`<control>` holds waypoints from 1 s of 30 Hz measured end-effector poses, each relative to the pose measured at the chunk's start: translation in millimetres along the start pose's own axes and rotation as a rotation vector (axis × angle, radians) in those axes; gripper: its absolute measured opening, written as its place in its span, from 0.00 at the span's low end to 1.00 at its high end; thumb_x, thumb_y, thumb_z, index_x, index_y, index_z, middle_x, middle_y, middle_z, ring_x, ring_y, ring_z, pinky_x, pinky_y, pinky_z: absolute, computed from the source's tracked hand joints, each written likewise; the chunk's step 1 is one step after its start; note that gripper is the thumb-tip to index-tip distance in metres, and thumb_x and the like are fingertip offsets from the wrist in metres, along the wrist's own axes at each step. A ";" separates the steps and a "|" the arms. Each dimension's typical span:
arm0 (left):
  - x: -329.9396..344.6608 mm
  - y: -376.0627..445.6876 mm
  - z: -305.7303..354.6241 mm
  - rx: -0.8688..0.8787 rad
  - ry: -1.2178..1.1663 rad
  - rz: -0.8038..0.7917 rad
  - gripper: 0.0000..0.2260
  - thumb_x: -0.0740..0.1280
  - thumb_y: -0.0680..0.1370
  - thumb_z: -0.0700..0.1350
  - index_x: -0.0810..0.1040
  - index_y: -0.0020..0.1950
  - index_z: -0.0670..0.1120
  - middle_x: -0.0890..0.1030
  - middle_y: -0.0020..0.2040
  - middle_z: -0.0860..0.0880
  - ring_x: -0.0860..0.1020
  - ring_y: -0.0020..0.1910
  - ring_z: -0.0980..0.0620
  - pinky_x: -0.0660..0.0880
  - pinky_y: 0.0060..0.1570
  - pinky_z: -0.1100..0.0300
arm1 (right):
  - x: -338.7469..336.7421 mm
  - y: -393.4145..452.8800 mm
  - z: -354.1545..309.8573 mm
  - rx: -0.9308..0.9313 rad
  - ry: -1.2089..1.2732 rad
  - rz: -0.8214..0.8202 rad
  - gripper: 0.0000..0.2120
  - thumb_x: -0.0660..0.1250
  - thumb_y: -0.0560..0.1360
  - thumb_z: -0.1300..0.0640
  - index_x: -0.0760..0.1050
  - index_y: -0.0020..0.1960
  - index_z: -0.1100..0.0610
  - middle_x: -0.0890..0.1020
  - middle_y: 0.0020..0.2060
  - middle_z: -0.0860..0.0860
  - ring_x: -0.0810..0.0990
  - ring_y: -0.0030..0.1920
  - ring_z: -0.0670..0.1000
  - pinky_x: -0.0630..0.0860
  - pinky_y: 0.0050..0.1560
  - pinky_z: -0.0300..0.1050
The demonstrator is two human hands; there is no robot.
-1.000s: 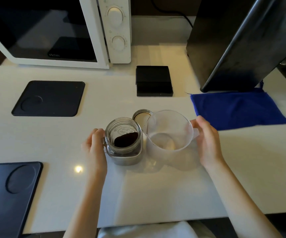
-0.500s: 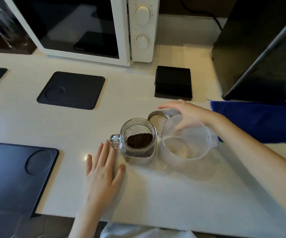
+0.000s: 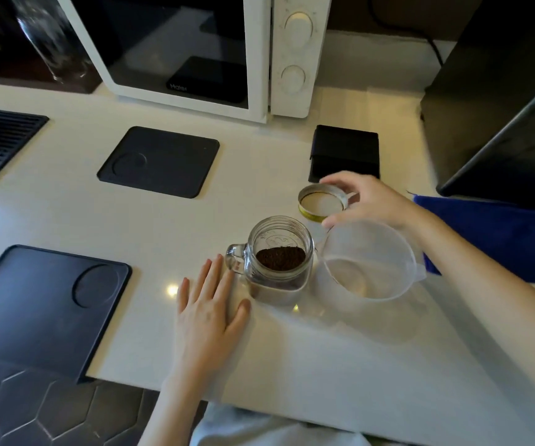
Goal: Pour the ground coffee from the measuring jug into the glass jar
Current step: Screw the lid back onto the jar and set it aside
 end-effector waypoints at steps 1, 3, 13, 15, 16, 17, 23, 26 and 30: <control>0.6 0.5 -1.2 0.003 -0.004 0.000 0.29 0.48 0.73 0.61 0.60 0.73 0.53 0.58 0.76 0.51 0.47 0.74 0.58 0.41 0.72 0.53 | -7.6 -5.0 -8.5 -0.016 0.054 0.035 0.32 0.78 0.62 0.55 0.69 0.63 0.52 0.78 0.54 0.48 0.77 0.53 0.44 0.75 0.57 0.49; 0.1 2.5 -2.0 0.019 -0.003 -0.006 0.30 0.49 0.73 0.61 0.63 0.72 0.52 0.61 0.75 0.51 0.50 0.74 0.57 0.45 0.72 0.51 | -19.7 -15.3 -25.7 -0.045 0.115 0.070 0.33 0.79 0.61 0.51 0.70 0.62 0.52 0.79 0.54 0.49 0.77 0.53 0.45 0.76 0.56 0.46; -31.6 25.4 24.1 0.144 -0.830 -0.063 0.41 0.73 0.60 0.59 0.62 0.69 0.56 0.68 0.69 0.58 0.66 0.66 0.66 0.62 0.61 0.74 | -6.0 -56.6 -101.6 -0.186 0.188 -0.091 0.34 0.75 0.59 0.51 0.68 0.63 0.55 0.77 0.55 0.49 0.76 0.57 0.47 0.72 0.55 0.36; -25.6 28.7 26.7 0.118 -0.865 -0.057 0.43 0.75 0.56 0.61 0.62 0.68 0.58 0.70 0.68 0.55 0.69 0.65 0.63 0.65 0.61 0.71 | 1.2 -57.7 -112.1 -0.184 0.141 -0.113 0.34 0.73 0.61 0.46 0.67 0.64 0.51 0.74 0.57 0.45 0.74 0.58 0.44 0.72 0.54 0.34; -21.9 29.8 27.0 0.107 -0.877 -0.045 0.45 0.76 0.55 0.63 0.62 0.68 0.57 0.71 0.67 0.54 0.70 0.64 0.60 0.67 0.62 0.67 | 4.7 -57.4 -116.3 -0.186 0.090 -0.117 0.34 0.72 0.62 0.44 0.66 0.66 0.49 0.72 0.58 0.41 0.73 0.59 0.42 0.72 0.55 0.33; -18.9 30.2 27.0 0.103 -0.889 -0.030 0.46 0.75 0.55 0.65 0.62 0.69 0.55 0.72 0.66 0.54 0.71 0.64 0.59 0.68 0.62 0.63 | 7.8 -56.5 -119.3 -0.187 0.022 -0.115 0.35 0.73 0.63 0.43 0.64 0.67 0.47 0.70 0.58 0.38 0.72 0.59 0.41 0.71 0.56 0.33; -11.4 29.9 21.9 0.101 -0.935 0.007 0.39 0.75 0.56 0.65 0.65 0.63 0.58 0.77 0.58 0.53 0.77 0.57 0.58 0.75 0.56 0.59 | 18.0 -54.4 -136.0 -0.236 -0.204 -0.084 0.35 0.78 0.61 0.52 0.63 0.63 0.47 0.70 0.55 0.46 0.72 0.54 0.44 0.73 0.53 0.37; -9.9 30.2 20.8 0.086 -0.983 0.011 0.38 0.76 0.56 0.63 0.66 0.62 0.59 0.78 0.57 0.52 0.78 0.55 0.59 0.74 0.52 0.64 | 23.8 -54.8 -141.7 -0.260 -0.358 -0.119 0.34 0.77 0.62 0.53 0.65 0.63 0.46 0.70 0.55 0.43 0.70 0.55 0.41 0.69 0.52 0.31; -7.2 31.3 19.3 0.099 -0.991 0.013 0.37 0.77 0.56 0.62 0.66 0.61 0.59 0.79 0.56 0.51 0.79 0.54 0.55 0.76 0.52 0.58 | 34.4 -53.7 -140.6 -0.216 -0.472 -0.165 0.34 0.76 0.62 0.50 0.66 0.65 0.46 0.72 0.58 0.45 0.70 0.57 0.46 0.74 0.55 0.50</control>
Point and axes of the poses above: each hand's wrist, its own y-axis towards the middle knuckle, its own x-axis out of the palm, z = x × y, the point moved 6 cm from there along y, towards the middle knuckle
